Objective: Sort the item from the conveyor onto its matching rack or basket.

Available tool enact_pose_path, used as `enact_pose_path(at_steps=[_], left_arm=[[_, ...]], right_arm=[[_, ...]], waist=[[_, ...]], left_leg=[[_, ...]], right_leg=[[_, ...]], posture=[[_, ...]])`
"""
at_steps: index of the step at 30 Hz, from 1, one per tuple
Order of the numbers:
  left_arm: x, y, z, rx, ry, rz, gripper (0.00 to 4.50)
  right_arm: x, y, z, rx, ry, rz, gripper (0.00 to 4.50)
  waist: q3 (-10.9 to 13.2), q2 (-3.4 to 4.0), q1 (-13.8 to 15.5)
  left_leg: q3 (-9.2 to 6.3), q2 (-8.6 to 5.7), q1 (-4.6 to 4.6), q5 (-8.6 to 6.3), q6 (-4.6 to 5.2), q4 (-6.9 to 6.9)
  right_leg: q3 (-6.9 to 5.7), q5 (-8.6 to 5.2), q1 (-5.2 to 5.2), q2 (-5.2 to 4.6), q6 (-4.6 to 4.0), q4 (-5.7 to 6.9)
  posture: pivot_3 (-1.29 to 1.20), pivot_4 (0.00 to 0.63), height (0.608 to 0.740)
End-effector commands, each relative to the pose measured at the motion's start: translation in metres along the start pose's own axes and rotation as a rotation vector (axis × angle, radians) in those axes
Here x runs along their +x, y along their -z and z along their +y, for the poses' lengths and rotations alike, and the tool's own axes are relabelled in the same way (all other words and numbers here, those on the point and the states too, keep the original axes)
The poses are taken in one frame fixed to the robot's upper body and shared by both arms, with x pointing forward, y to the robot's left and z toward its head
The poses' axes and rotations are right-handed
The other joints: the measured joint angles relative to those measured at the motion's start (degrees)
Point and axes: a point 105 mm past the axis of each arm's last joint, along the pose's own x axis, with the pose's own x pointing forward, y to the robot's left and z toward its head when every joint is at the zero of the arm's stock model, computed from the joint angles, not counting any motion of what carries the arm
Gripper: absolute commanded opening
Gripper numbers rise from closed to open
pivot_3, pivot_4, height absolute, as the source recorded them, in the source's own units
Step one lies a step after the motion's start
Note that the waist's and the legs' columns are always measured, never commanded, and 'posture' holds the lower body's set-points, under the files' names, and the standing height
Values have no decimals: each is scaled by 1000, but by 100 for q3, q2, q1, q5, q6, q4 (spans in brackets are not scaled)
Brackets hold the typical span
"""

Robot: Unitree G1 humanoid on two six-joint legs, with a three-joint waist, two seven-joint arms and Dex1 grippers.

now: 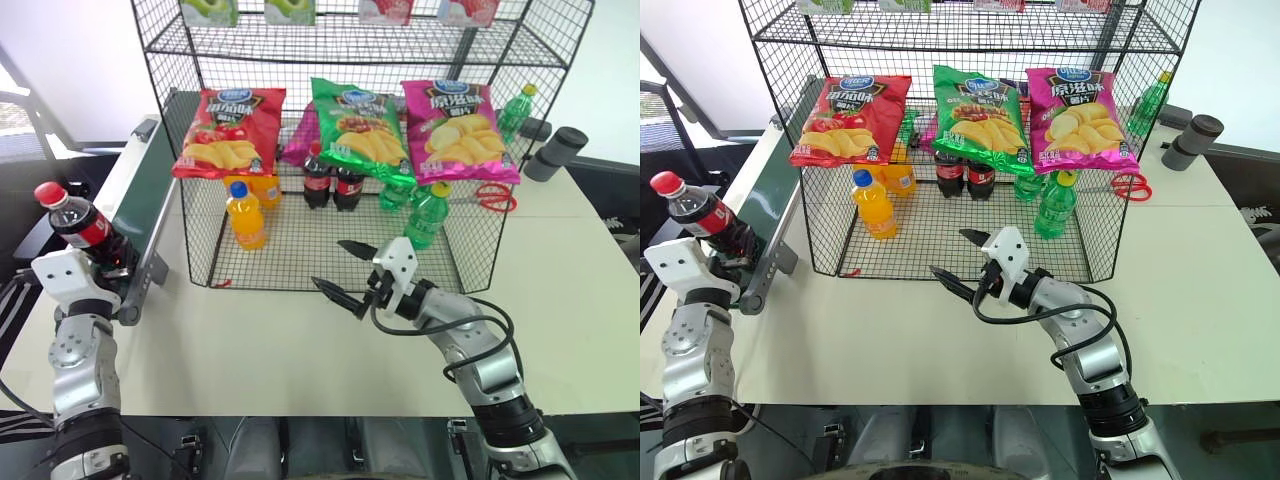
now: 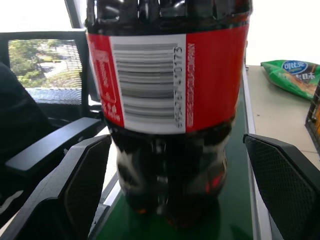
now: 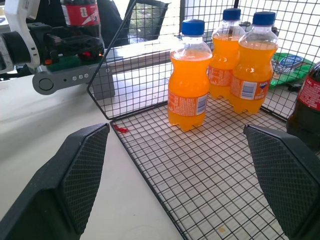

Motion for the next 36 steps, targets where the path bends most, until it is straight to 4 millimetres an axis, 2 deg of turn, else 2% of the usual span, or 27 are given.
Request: enact_pose_path(at_steps=[1,2,3,6,9,11,14,18,22,24,26,28,31,33,36], left_arm=[[1,-18,8,16,-22,-64,3647],[1,-18,9,17,-24,-64,3115],[1,-19,9,18,-28,-65,2783],[1,-20,10,26,-32,-67,2719],[-1,-30,13,48,-30,-109,2719],[0,-44,17,54,-26,-152,2719],[2,-79,10,49,72,-245,2719],[-1,-122,-22,29,329,-317,2719],[-30,-141,-83,-33,737,-272,2719],[-51,-141,-111,-88,937,-199,2719],[-67,-133,-131,-113,1077,-111,2719],[-76,-126,-143,-126,1153,-48,2719],[-89,-105,-166,-124,1275,65,2719],[-96,-94,-182,-116,1342,97,2719],[-101,-86,-196,-93,1410,113,2719]], right_arm=[[1,-9,2,-21,-8,-40,4500],[1,-9,2,-21,-8,-40,4500],[1,-9,2,-19,-13,-41,4500],[0,-10,5,-10,-43,-39,4500],[-3,-12,9,-10,-78,-37,4500],[-6,-16,11,-21,-105,-32,4500],[-9,-24,11,-27,-143,-31,4500],[-12,-37,12,-8,-202,-30,4500],[-10,-54,14,7,-246,-52,4500],[-8,-65,14,18,-253,-84,4500],[-6,-74,14,28,-260,-110,4500],[-5,-80,16,41,-270,-122,4500],[-4,-84,22,86,-305,-120,4500],[-1,-83,24,124,-302,-118,4500],[3,-82,23,181,-268,-128,4500]], waist=[[0,0,2],[0,0,3],[0,0,3],[0,0,3],[0,0,2],[2,-3,0],[8,-22,0],[7,-31,4],[7,-29,-4],[9,-25,-20],[11,-21,-39],[15,-15,-57],[17,-5,-48],[17,-5,-22],[17,-5,-10]], left_leg=[[0,0,0,0,0,0],[0,0,0,0,0,0],[0,0,0,0,0,0],[0,0,0,0,0,0],[0,0,0,0,0,0],[-1,0,0,0,0,0],[-5,2,-8,0,0,0],[-8,3,-12,-1,-2,-1],[-8,-2,-13,-1,-3,-12],[-8,-2,-14,-2,-4,-19],[-8,-2,-16,-2,-4,-27],[-7,-1,-16,-2,-4,-35],[-8,1,-14,0,-4,-39],[-7,0,-14,1,-3,-38],[-5,-3,-17,1,-3,-29]], right_leg=[[0,0,0,0,0,0],[0,0,0,0,0,0],[0,0,0,0,0,0],[0,0,0,-1,0,0],[0,0,0,-1,0,0],[0,0,0,-1,0,-1],[-3,0,-9,0,0,0],[-4,-1,-9,-7,-2,-7],[-4,-1,-2,-20,-6,-30],[-4,-1,-1,-22,-6,-42],[-4,-1,-2,-22,-6,-51],[-4,-1,-7,-20,-6,-52],[-5,-1,-10,-12,-7,-47],[-5,-2,-10,-10,-7,-44],[-5,-2,-7,-9,-7,-45]], posture=[[0,150,740],[0,150,740],[0,150,740],[0,150,740],[0,150,740],[0,150,740],[0,150,740],[0,150,740],[0,150,740],[0,150,740],[0,150,740],[0,150,740],[0,150,740],[0,150,740],[0,150,740]])
